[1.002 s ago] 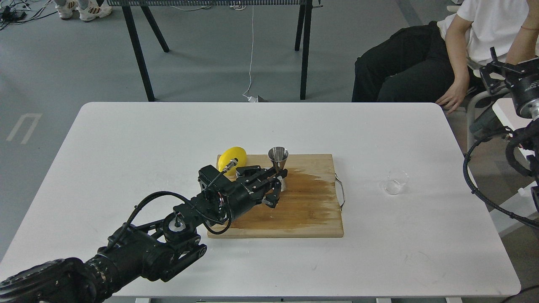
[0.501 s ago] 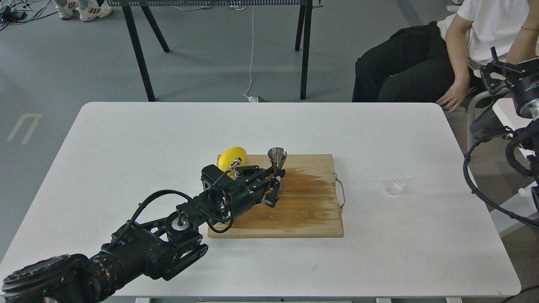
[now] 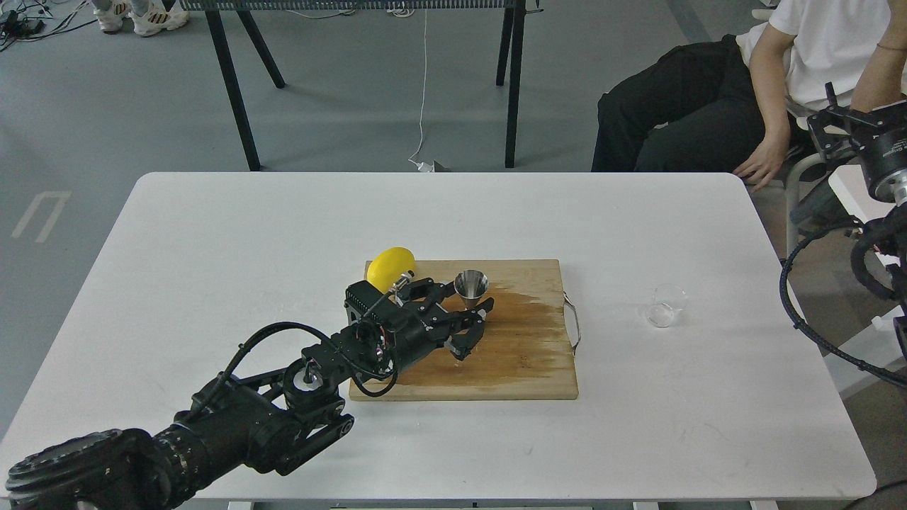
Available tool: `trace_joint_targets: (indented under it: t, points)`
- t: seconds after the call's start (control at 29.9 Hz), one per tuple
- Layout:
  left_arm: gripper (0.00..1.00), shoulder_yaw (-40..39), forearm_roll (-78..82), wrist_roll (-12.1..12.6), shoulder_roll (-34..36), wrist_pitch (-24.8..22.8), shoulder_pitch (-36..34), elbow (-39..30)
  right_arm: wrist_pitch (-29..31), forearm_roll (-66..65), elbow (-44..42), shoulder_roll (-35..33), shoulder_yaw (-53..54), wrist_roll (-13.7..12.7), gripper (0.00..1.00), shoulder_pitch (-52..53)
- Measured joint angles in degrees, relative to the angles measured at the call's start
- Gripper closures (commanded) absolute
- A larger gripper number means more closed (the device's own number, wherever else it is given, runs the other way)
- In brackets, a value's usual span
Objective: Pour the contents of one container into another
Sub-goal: 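Carry the jigger with the left gripper onto the cutting board beside the lemon, then open the left gripper and pull the left arm back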
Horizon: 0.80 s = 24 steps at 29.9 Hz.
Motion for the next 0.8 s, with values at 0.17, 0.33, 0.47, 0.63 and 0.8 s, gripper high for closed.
trace_joint_targets:
  t: [0.17, 0.33, 0.47, 0.63, 0.8]
  points:
    - [0.26, 0.2, 0.0, -0.6, 1.4, 0.0, 0.6, -2.8, 0.2, 0.0, 0.0, 0.0, 0.1, 0.0, 0.00, -0.3]
    - [0.25, 0.2, 0.0, -1.1, 4.4, 0.0, 0.7, -4.3, 0.2, 0.0, -0.1, -0.1, 0.1, 0.0, 0.00, -0.5]
    - [0.24, 0.2, 0.0, -2.6, 8.7, 0.3, 1.4, -7.3, 0.4, 0.0, -0.1, -0.1, 0.1, 0.1, 0.00, -0.5]
    - [0.22, 0.0, 0.0, -7.7, 16.0, 0.7, 3.6, -13.8, 2.3, -0.2, -0.7, 0.0, -0.7, 0.1, 0.00, -0.6]
    - [0.18, -0.6, 0.0, -13.2, 22.9, 0.8, 4.4, -18.3, 6.2, -0.3, -1.5, -1.0, -0.7, -0.4, 0.00, -2.3]
